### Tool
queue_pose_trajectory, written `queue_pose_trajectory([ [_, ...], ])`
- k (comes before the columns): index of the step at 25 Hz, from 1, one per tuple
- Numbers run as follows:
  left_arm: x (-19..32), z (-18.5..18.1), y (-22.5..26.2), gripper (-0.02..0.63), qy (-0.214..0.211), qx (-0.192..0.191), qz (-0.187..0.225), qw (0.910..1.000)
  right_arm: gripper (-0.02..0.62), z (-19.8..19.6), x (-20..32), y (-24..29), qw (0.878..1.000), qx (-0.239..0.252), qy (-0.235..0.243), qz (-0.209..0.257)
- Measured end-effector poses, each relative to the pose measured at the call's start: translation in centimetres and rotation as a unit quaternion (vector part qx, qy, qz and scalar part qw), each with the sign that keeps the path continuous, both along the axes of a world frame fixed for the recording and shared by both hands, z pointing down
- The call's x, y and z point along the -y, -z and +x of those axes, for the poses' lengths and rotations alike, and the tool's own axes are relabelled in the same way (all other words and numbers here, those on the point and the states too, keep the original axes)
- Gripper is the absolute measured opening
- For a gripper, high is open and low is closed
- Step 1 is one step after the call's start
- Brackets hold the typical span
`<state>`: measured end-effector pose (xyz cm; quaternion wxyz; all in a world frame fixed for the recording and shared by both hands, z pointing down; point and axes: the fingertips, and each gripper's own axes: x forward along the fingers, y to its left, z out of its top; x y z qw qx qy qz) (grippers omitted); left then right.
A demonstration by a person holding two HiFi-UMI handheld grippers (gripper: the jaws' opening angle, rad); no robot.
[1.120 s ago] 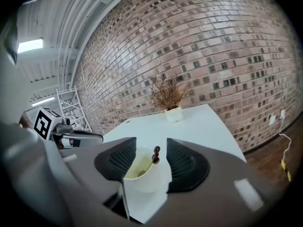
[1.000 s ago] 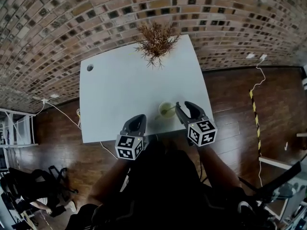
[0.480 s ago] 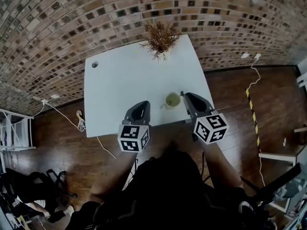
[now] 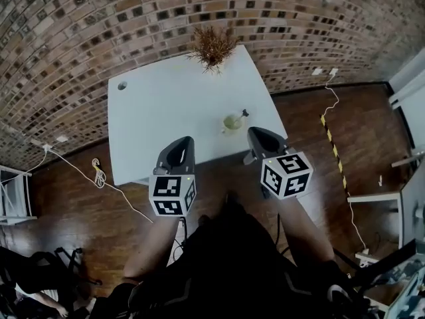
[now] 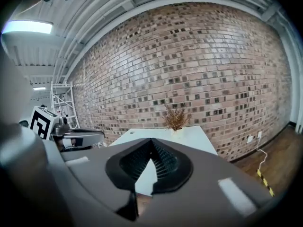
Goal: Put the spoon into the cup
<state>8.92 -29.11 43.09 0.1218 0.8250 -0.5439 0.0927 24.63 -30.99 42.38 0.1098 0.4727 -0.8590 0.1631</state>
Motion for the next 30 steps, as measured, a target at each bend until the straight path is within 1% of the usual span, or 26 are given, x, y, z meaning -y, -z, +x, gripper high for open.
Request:
queue_pose_trajectory([
  [4, -1.3, 0.2, -0.1, -0.006, -0.013, -0.012, 0.002, 0.9998, 0.006, -0.2, -2.5, -1.3, 1.000, -0.018, 0.000, -0.025],
  [9, -4.3, 1.4, -1.0, -0.006, -0.029, -0.015, -0.007, 0.9994, 0.006, 0.1, -5.0, -2.4, 0.999, -0.028, -0.003, -0.020],
  [11, -5.3, 2.0, -0.9, -0.006, -0.032, -0.011, -0.008, 0.9994, 0.006, 0.1, -5.6, -2.0, 1.000, -0.018, 0.005, -0.012],
  [15, -6.3, 2.8, 0.2, -0.006, -0.018, 0.000, -0.010, 0.9998, 0.006, 0.6, -6.3, -0.8, 1.000, -0.004, 0.027, 0.004],
  [17, -6.7, 3.6, 0.6, -0.006, -0.020, 0.004, -0.009, 0.9998, 0.006, 1.2, -6.4, -0.5, 0.999, 0.000, 0.035, 0.012],
  [20, -7.4, 4.9, 1.2, -0.006, -0.024, 0.004, -0.001, 0.9997, 0.006, 1.7, -6.7, -0.4, 0.999, 0.010, 0.045, 0.013],
  [24, -7.6, 5.6, 2.0, -0.006, -0.023, 0.007, 0.006, 0.9997, 0.006, 1.5, -7.1, -0.3, 0.998, 0.013, 0.062, 0.015],
  [27, -7.5, 5.6, 2.3, -0.006, -0.011, 0.001, 0.007, 0.9999, 0.006, 1.8, -7.3, -0.4, 0.998, 0.016, 0.063, 0.016],
  [30, -7.7, 6.0, 2.0, -0.006, -0.013, 0.008, 0.003, 0.9999, 0.006, 2.6, -7.4, -0.9, 0.998, 0.022, 0.052, 0.012],
])
